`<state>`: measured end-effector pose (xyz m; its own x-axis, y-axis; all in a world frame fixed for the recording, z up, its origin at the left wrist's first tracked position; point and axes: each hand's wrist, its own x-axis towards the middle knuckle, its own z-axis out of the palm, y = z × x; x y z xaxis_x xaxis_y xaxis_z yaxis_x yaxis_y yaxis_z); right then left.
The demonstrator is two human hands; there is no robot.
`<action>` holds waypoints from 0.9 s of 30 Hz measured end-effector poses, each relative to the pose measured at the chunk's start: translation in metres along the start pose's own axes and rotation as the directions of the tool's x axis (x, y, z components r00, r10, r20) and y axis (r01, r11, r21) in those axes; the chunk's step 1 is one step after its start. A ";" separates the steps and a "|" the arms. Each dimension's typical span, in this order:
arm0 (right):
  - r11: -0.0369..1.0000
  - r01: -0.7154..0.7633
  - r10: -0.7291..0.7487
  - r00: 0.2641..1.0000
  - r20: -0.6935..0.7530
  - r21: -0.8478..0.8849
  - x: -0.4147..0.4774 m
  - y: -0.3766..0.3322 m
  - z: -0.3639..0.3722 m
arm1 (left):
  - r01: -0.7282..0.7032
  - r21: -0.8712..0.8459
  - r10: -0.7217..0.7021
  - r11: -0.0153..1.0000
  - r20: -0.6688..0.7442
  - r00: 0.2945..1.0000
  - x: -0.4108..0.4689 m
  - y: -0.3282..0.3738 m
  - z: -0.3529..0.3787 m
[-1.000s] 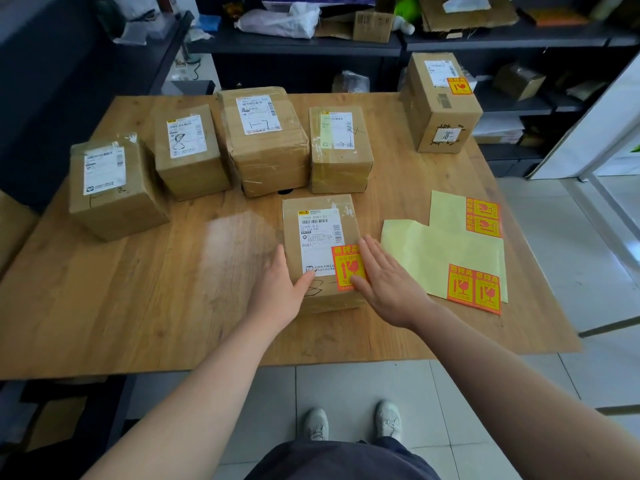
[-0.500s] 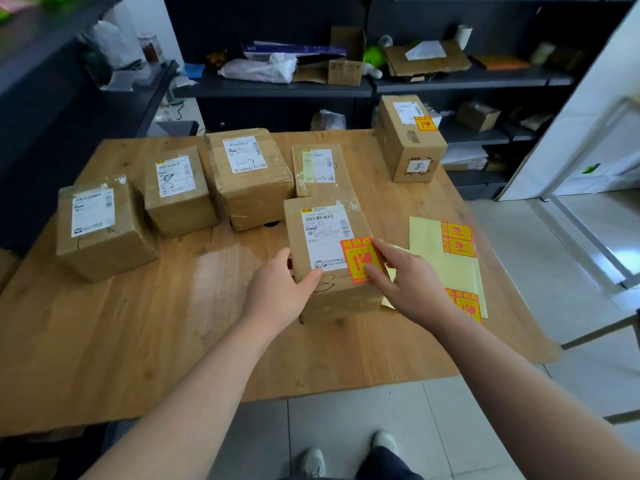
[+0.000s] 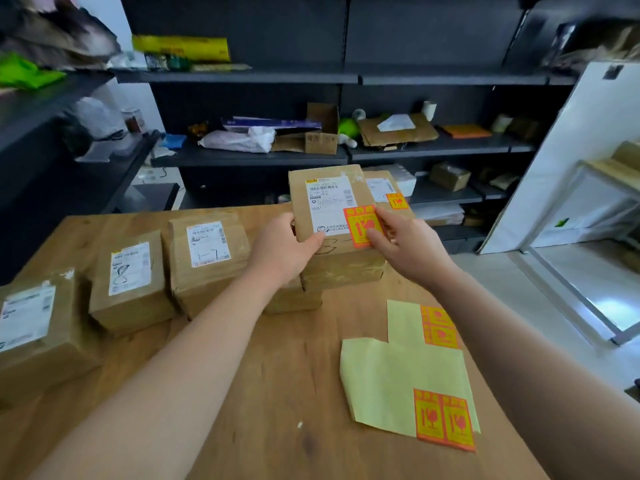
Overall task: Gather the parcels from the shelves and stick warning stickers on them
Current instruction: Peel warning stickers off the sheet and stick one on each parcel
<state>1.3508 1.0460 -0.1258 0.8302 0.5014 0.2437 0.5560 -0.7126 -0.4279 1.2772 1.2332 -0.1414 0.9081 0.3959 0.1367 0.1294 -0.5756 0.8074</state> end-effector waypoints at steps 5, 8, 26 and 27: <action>1.000 0.008 -0.008 1.000 0.030 0.022 0.092 0.029 0.003 | 0.012 0.036 -0.011 0.999 -0.025 1.000 0.095 0.005 0.013; 0.999 0.023 -0.024 0.999 0.039 0.026 0.145 0.050 0.014 | 0.037 0.046 -0.036 0.998 -0.037 0.999 0.150 -0.001 0.027; 0.988 -0.072 0.036 0.968 0.247 0.138 0.288 0.133 0.162 | 0.186 0.125 -0.193 0.975 0.043 0.980 0.311 -0.127 0.103; 0.986 -0.085 0.045 0.963 0.264 0.144 0.288 0.135 0.171 | 0.200 0.120 -0.207 0.972 0.053 0.977 0.312 -0.134 0.107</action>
<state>1.6577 1.1780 -0.2621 0.8139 0.5809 -0.0145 0.4713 -0.6745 -0.5683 1.5853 1.3578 -0.2685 0.8812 0.4684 -0.0641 0.3551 -0.5663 0.7437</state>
